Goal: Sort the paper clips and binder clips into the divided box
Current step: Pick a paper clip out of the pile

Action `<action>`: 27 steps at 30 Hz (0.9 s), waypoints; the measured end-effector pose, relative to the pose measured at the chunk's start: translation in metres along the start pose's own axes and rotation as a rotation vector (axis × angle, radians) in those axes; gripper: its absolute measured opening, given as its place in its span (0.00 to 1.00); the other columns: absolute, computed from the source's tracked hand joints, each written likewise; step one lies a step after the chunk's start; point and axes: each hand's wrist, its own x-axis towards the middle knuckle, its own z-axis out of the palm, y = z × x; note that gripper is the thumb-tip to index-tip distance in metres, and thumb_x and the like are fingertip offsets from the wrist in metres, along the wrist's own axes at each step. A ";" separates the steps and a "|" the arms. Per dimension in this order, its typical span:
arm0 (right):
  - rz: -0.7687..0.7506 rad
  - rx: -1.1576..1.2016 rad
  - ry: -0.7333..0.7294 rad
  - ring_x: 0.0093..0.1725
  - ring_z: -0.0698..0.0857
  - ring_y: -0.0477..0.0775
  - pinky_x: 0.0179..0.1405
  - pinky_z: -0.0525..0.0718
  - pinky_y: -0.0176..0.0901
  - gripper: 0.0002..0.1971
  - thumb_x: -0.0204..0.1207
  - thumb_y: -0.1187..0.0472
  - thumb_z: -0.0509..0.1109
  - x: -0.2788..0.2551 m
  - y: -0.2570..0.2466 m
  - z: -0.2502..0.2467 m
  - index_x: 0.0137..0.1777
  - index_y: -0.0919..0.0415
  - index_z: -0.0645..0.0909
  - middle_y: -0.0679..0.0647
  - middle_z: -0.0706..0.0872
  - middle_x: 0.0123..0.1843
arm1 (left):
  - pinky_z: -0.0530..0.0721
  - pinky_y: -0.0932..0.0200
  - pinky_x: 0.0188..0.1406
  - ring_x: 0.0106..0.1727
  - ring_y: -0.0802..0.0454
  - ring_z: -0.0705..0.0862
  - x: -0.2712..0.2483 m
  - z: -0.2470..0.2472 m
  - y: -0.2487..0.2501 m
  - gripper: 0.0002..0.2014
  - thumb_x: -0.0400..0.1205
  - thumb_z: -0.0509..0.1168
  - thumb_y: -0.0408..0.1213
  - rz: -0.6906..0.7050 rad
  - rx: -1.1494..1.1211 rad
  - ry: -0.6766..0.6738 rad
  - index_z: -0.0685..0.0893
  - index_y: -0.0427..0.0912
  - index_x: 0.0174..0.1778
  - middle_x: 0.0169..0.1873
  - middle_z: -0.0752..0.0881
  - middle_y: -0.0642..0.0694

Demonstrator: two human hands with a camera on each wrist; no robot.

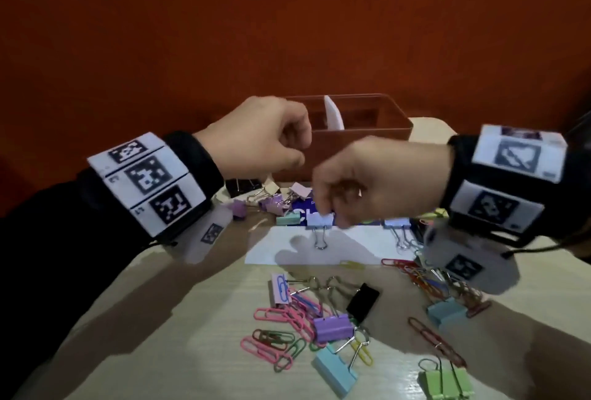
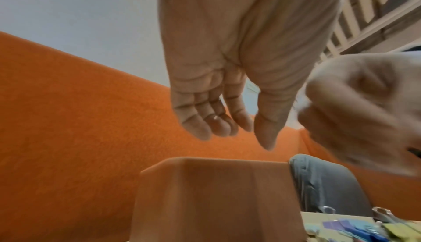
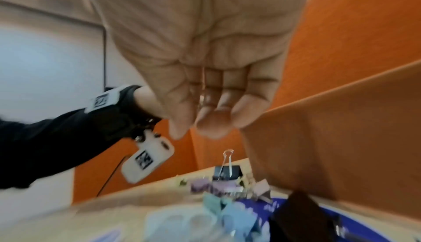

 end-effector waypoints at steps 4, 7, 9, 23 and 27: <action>0.025 -0.077 -0.266 0.33 0.80 0.39 0.32 0.75 0.29 0.14 0.64 0.49 0.81 -0.018 -0.019 0.022 0.45 0.47 0.81 0.41 0.84 0.37 | 0.81 0.66 0.32 0.32 0.64 0.84 -0.035 0.003 0.008 0.11 0.70 0.79 0.47 -0.031 0.032 -0.491 0.85 0.50 0.41 0.33 0.89 0.56; 0.048 -0.102 -0.334 0.29 0.75 0.38 0.26 0.71 0.28 0.17 0.62 0.47 0.81 -0.020 -0.025 0.032 0.42 0.48 0.76 0.42 0.80 0.35 | 0.84 0.62 0.38 0.37 0.62 0.84 -0.053 0.011 0.014 0.18 0.64 0.80 0.54 -0.072 0.087 -0.700 0.83 0.53 0.43 0.37 0.88 0.56; 0.057 -0.119 -0.348 0.29 0.74 0.39 0.28 0.72 0.33 0.19 0.61 0.47 0.82 -0.018 -0.028 0.037 0.44 0.50 0.76 0.43 0.81 0.37 | 0.85 0.60 0.39 0.40 0.61 0.84 -0.060 0.016 0.019 0.21 0.63 0.80 0.56 -0.075 0.128 -0.741 0.81 0.55 0.45 0.39 0.86 0.57; 0.085 -0.160 -0.250 0.39 0.78 0.45 0.38 0.77 0.36 0.10 0.70 0.56 0.70 -0.021 -0.023 0.036 0.51 0.50 0.81 0.44 0.85 0.45 | 0.85 0.56 0.44 0.43 0.58 0.84 -0.068 0.023 0.021 0.16 0.68 0.74 0.40 0.050 0.076 -0.545 0.83 0.54 0.52 0.44 0.85 0.54; 0.097 -0.110 -0.184 0.42 0.81 0.46 0.44 0.81 0.41 0.09 0.69 0.58 0.69 -0.023 -0.018 0.028 0.50 0.48 0.81 0.43 0.85 0.44 | 0.85 0.59 0.47 0.48 0.60 0.82 -0.065 0.026 0.020 0.18 0.69 0.74 0.40 0.100 0.030 -0.481 0.85 0.56 0.55 0.47 0.81 0.58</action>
